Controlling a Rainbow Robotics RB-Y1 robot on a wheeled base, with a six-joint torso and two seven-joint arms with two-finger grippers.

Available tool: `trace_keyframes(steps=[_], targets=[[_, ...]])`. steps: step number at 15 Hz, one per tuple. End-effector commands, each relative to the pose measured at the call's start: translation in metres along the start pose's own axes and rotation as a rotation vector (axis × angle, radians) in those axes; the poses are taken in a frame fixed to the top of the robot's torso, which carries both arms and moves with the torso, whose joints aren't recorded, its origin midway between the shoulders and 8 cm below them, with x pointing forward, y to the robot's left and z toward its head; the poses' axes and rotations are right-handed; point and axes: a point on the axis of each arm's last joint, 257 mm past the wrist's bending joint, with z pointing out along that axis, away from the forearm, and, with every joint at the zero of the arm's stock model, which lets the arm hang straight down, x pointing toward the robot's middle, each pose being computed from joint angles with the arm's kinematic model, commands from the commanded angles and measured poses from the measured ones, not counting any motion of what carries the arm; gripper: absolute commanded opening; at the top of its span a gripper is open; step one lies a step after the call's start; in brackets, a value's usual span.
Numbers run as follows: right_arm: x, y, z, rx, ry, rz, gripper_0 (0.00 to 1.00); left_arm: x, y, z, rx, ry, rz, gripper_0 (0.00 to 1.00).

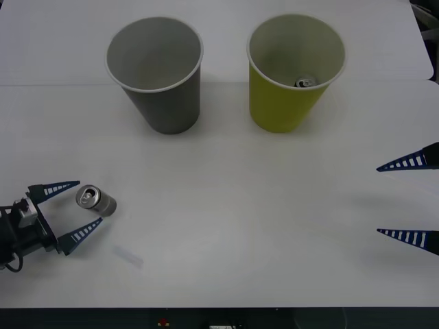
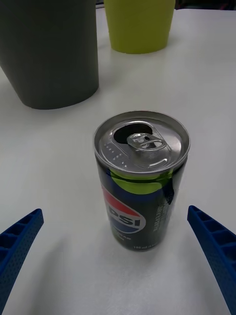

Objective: Put the can into the green bin and the plastic bottle into the gray bin

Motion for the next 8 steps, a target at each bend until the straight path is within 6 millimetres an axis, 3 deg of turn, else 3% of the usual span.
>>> trace_keyframes(steps=[1,8], targets=[[0.000,0.000,0.000,0.000,0.000,0.000,1.00,-0.001,-0.009,0.010,0.004,-0.021,-0.020,1.00],[0.000,0.000,0.000,0.000,0.000,0.000,1.00,-0.009,-0.024,0.047,-0.007,-0.070,-0.065,1.00]])
